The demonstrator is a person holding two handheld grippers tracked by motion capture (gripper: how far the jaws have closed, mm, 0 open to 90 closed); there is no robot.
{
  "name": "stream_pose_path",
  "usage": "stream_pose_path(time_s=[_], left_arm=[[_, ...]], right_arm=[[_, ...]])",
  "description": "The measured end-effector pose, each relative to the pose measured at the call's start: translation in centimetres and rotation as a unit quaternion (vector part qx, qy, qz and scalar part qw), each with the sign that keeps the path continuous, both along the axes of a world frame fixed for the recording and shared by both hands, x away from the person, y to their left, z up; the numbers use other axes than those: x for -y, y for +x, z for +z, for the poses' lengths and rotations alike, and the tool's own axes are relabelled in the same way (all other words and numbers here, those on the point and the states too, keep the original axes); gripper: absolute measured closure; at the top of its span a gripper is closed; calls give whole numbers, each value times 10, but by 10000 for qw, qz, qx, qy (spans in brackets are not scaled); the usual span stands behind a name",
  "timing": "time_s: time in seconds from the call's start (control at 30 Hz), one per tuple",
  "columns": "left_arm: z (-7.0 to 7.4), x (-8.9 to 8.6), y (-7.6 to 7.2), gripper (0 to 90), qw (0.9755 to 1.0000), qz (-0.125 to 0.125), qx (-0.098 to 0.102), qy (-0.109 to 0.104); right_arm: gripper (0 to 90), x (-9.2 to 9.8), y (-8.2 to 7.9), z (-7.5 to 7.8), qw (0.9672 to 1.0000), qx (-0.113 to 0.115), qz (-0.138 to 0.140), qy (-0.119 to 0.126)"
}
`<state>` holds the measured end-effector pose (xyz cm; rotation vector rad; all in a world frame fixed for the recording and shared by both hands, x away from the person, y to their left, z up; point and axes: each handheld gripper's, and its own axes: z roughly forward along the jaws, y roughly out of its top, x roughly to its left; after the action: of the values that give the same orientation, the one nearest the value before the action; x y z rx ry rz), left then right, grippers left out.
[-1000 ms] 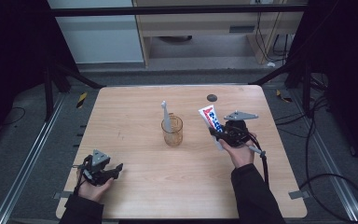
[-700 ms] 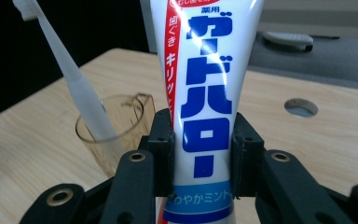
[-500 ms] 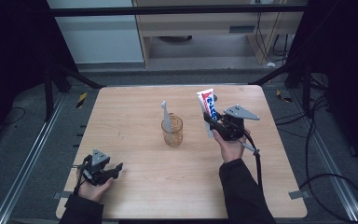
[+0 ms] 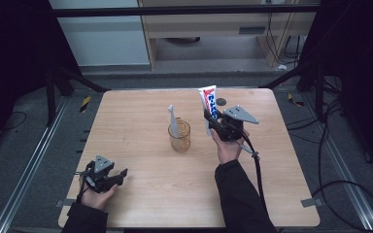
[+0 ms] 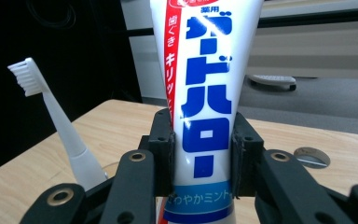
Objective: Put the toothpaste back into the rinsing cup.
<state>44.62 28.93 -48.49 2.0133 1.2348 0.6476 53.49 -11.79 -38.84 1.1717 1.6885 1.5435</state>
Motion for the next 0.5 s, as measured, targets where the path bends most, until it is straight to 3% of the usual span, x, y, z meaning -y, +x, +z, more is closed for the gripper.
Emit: stream_pose_path(time_s=[0.23,0.5], left_arm=[[0,-1,0,390,10000,12,46,-13],[1,0,0,390,10000,17,73,-33]], right_arm=[[675,-14,7,-3,9999,69,-50,109],[675,-30,12,-3,9992,253,-291,97]])
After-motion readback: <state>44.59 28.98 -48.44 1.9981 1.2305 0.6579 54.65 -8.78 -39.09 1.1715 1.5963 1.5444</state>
